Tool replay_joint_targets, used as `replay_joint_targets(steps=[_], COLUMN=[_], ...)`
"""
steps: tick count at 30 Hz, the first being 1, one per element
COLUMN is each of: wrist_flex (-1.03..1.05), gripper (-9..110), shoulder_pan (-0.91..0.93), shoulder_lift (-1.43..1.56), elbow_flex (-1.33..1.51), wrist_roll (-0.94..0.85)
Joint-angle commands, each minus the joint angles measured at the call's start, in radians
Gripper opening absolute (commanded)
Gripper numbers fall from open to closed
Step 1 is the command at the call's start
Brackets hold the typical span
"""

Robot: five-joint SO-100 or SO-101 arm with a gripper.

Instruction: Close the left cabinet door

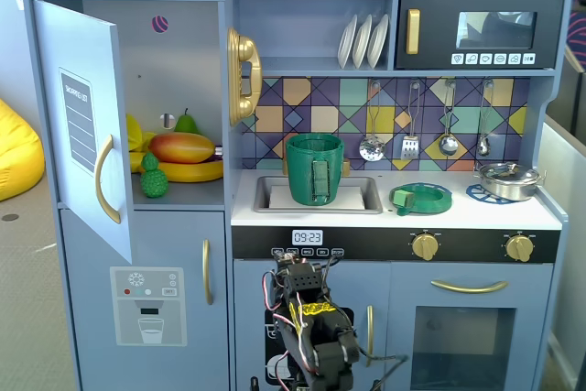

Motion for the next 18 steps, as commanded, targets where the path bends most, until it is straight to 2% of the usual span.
replay_joint_targets(steps=[1, 8, 18], wrist_flex=[-0.092, -0.144, -0.313], gripper=[0, 0, 0], shoulder_pan=[-0.206, -0.505, -0.782], shoulder_lift=[0.009, 0.074, -0.048], elbow_flex=[-0.077, -0.235, -0.548], wrist_roll=[0.078, 0.064, 0.078])
